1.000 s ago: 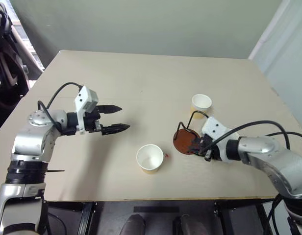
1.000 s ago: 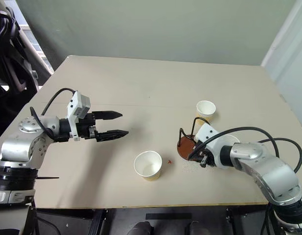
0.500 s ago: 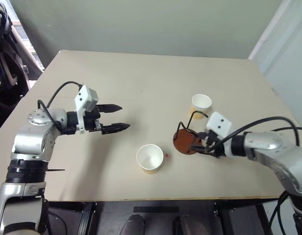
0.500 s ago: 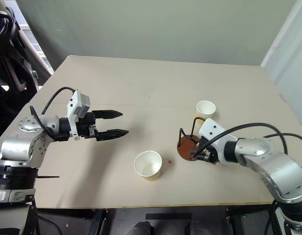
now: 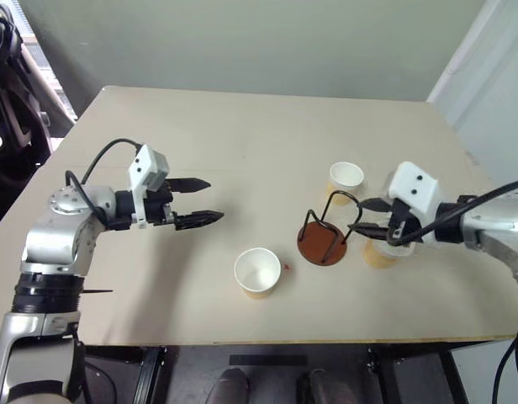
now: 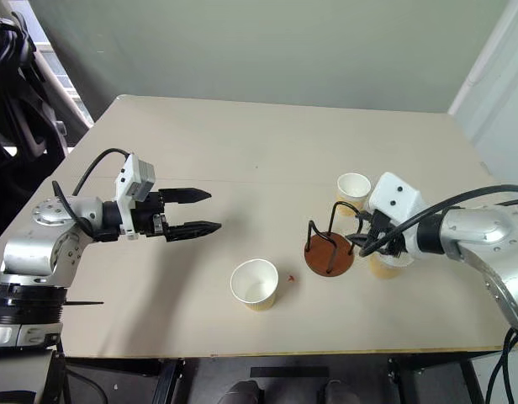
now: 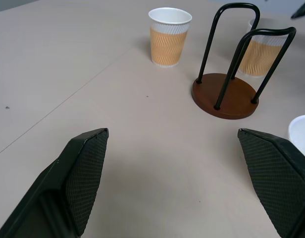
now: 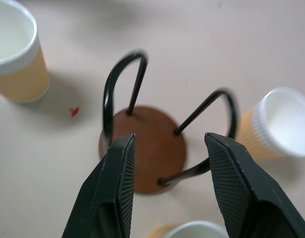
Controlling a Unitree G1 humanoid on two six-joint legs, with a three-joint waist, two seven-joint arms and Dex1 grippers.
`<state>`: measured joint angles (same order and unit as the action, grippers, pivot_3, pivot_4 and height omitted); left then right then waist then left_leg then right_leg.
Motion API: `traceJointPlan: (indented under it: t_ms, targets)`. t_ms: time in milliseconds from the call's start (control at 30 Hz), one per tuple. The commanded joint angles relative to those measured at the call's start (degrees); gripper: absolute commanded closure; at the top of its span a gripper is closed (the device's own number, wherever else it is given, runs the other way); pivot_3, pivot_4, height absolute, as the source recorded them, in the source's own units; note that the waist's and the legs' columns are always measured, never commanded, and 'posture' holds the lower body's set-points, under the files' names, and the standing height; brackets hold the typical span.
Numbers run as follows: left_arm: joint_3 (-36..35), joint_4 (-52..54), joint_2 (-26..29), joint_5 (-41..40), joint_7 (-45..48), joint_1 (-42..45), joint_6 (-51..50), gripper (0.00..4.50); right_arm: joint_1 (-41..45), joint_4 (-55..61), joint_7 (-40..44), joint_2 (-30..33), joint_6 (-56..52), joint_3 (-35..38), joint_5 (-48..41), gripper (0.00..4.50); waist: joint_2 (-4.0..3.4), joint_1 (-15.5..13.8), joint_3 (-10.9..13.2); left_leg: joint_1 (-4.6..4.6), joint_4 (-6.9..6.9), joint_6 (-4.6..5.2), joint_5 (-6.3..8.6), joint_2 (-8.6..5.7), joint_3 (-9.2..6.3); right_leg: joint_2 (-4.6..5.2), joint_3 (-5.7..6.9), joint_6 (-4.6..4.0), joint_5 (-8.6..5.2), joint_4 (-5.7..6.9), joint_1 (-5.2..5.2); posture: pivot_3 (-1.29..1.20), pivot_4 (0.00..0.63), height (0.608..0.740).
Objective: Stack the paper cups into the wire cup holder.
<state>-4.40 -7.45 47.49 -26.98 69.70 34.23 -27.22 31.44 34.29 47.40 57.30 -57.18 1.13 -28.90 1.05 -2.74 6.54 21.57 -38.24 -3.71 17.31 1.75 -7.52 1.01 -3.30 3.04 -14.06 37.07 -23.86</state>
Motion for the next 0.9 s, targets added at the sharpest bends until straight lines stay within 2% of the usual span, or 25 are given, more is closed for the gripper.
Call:
traceJointPlan:
  t_ms: [33, 233, 400, 667, 900]
  targets:
    - [-0.59, 0.21, 0.26, 0.22, 0.40, 1.74, 1.08, 0.00, 4.65, -2.95, -1.56, -0.95, 2.16, 2.58, 0.57, 2.34, 0.00, 0.01, 0.00, 0.00, 0.00, 0.00, 0.00, 0.00, 0.00, 0.00, -0.01, 0.01, 0.00, 0.00, 0.00, 0.00, 0.150, 0.740]
    - [-0.70, 0.52, 0.38, -0.01, 0.64, 2.03, 0.89, 0.00, 7.24, -10.01, -3.19, -0.69, 10.49, -2.85, 9.20, 2.34, 0.00, 0.01, 0.00, -0.02, 0.01, 0.02, 0.00, 0.01, -0.02, -0.01, -0.02, 0.01, 0.01, 0.00, -0.01, 0.00, 0.150, 0.740]
    - [-1.00, 2.95, 0.33, -1.89, 1.58, 1.79, -0.68, 0.00, 7.96, -13.19, -1.39, -1.17, 16.74, -6.47, 14.17, 2.34, 0.00, -0.09, 0.00, 0.00, 0.02, 0.02, 0.00, 0.01, -0.02, 0.01, -0.01, 0.01, 0.01, 0.01, -0.02, 0.00, 0.150, 0.740]
    - [-0.53, 6.20, 0.73, -5.94, 3.86, 6.14, -5.40, 0.00, 12.58, -22.39, 0.62, -2.98, 27.37, -12.47, 23.17, 2.34, 0.00, -0.14, 0.00, 0.01, -0.01, 0.02, 0.00, 0.01, -0.01, 0.01, -0.01, 0.03, 0.02, 0.02, -0.02, 0.00, 0.150, 0.740]
    - [0.74, 8.30, 0.03, -7.41, 5.13, 9.47, -7.38, 0.00, 15.12, -27.75, 3.69, -4.09, 32.30, -15.63, 29.10, 2.34, -0.01, -0.20, 0.00, 0.02, -0.01, 0.02, 0.00, 0.02, -0.02, 0.01, 0.01, 0.03, 0.02, 0.02, -0.02, 0.00, 0.150, 0.740]
